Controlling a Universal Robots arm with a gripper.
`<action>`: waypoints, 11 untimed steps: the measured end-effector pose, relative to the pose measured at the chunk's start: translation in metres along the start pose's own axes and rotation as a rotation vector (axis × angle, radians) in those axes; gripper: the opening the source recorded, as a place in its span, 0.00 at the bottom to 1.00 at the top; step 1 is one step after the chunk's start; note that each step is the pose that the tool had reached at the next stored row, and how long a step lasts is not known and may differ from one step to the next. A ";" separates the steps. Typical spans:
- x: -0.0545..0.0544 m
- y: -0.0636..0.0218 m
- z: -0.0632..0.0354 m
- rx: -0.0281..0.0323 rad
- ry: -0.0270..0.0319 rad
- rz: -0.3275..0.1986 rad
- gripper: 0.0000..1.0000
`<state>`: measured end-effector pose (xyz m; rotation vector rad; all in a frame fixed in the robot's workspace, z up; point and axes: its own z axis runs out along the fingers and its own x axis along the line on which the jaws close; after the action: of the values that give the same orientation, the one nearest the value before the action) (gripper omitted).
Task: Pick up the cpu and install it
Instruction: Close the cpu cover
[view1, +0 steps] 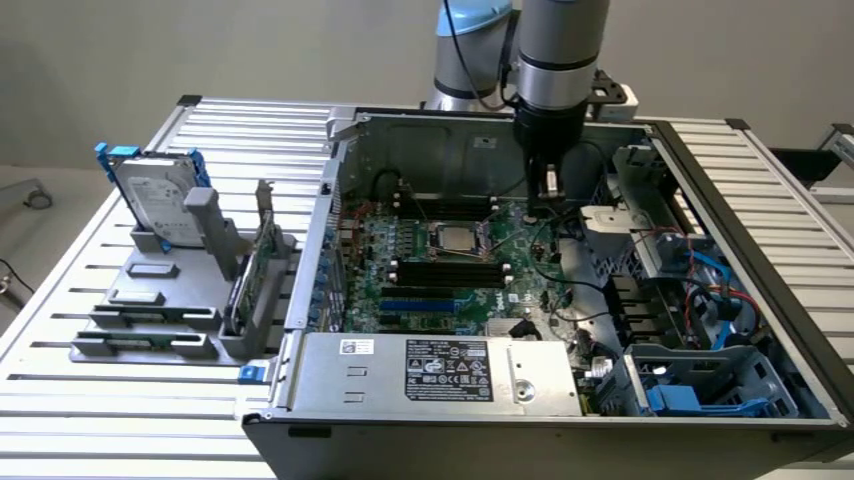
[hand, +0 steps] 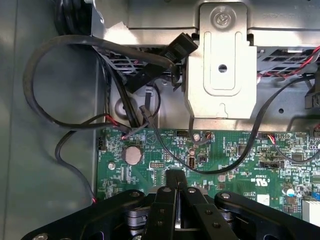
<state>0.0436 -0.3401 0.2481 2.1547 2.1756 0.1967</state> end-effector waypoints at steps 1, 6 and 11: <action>0.000 -0.0002 0.0017 0.0000 -0.0004 -0.001 0.11; -0.001 -0.0009 0.0069 0.0257 -0.0015 -0.002 0.11; -0.001 -0.0001 0.0070 0.1161 -0.0011 0.001 0.11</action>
<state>0.0446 -0.3405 0.2411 2.2144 2.2380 0.0708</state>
